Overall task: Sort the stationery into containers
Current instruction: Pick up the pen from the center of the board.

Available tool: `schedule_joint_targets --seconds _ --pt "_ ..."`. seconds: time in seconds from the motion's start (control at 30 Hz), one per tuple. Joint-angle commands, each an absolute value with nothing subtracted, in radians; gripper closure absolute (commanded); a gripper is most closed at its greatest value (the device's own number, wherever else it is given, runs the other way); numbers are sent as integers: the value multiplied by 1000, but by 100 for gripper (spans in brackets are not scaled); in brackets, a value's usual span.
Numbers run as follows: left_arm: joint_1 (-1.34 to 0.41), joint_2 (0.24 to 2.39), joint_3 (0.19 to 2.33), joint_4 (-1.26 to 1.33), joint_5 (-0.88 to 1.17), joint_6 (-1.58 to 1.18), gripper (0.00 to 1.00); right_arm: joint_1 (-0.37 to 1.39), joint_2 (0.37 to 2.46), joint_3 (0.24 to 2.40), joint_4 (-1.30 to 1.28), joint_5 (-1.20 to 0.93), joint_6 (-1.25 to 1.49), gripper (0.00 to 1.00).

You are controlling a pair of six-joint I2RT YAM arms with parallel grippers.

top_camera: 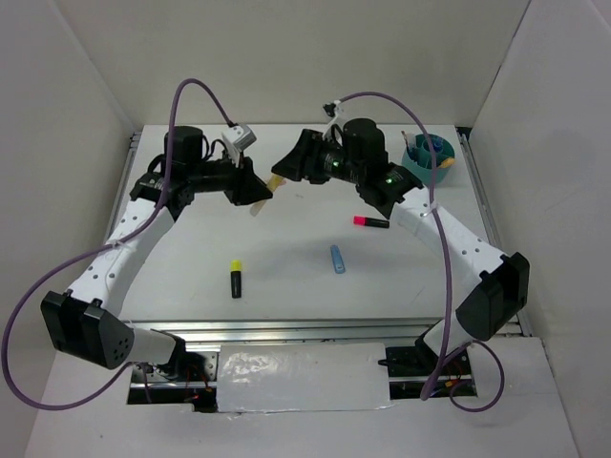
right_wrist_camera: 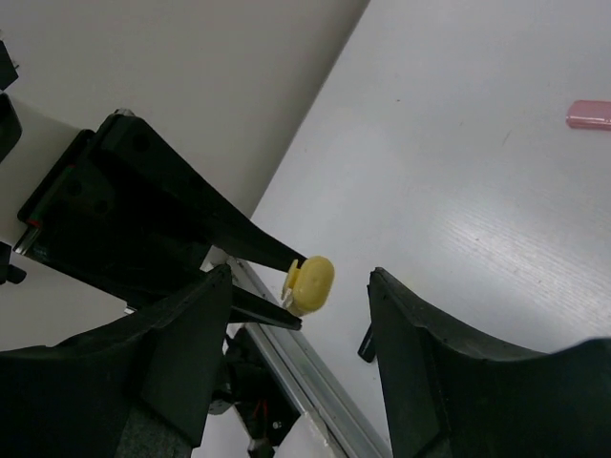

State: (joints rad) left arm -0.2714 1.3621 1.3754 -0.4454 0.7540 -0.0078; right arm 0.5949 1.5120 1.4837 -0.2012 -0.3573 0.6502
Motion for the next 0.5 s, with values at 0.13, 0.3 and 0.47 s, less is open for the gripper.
schedule_joint_targets --seconds 0.13,0.3,0.47 --pt "-304 1361 1399 -405 724 -37 99 652 1537 1514 -170 -368 646 37" --pt "-302 1344 1387 -382 718 -41 99 667 1549 1502 -172 -364 650 59" --pt "-302 1335 1374 -379 706 -38 89 635 1540 1493 -184 -356 658 93"
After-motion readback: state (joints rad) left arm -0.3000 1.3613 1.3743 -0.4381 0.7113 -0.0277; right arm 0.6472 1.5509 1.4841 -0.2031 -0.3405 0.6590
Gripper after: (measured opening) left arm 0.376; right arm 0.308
